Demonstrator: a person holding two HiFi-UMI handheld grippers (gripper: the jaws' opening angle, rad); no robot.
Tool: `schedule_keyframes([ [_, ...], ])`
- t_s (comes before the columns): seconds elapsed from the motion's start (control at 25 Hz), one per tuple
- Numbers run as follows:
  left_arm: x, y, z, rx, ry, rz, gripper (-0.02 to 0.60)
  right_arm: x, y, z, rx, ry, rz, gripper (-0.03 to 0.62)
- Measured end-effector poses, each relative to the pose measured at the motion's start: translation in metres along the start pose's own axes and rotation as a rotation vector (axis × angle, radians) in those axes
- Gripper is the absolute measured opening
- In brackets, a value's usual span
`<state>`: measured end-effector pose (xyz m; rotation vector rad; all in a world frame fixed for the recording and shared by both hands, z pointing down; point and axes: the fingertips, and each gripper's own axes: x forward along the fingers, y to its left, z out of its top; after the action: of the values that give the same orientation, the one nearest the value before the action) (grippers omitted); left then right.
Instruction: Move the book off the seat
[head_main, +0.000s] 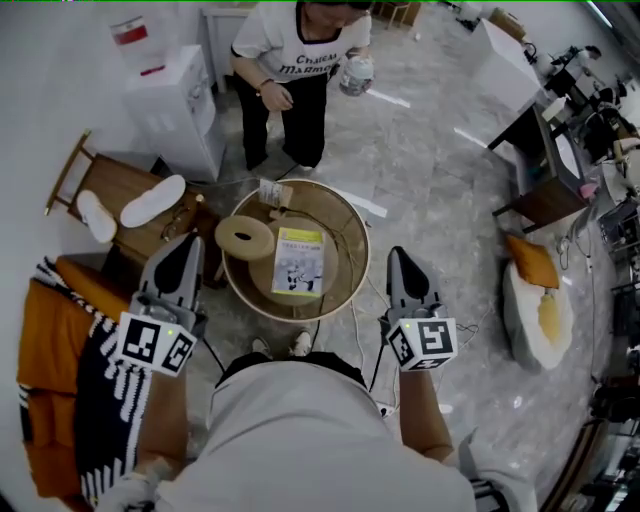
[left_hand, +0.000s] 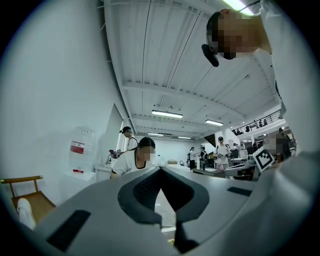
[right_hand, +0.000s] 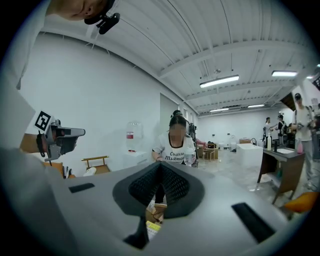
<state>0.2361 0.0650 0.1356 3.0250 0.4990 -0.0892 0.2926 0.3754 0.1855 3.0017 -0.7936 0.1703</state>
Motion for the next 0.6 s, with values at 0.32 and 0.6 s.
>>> schedule_keyframes([
  [0.32, -0.054, 0.016, 0.013, -0.032, -0.079, 0.151, 0.015, -0.035, 0.001, 0.012, 0.014, -0.02, -0.069, 0.02],
  [0.6, -0.047, 0.016, 0.022, 0.028, -0.088, 0.119, 0.015, -0.028, 0.02, 0.016, 0.01, -0.021, -0.055, 0.02],
])
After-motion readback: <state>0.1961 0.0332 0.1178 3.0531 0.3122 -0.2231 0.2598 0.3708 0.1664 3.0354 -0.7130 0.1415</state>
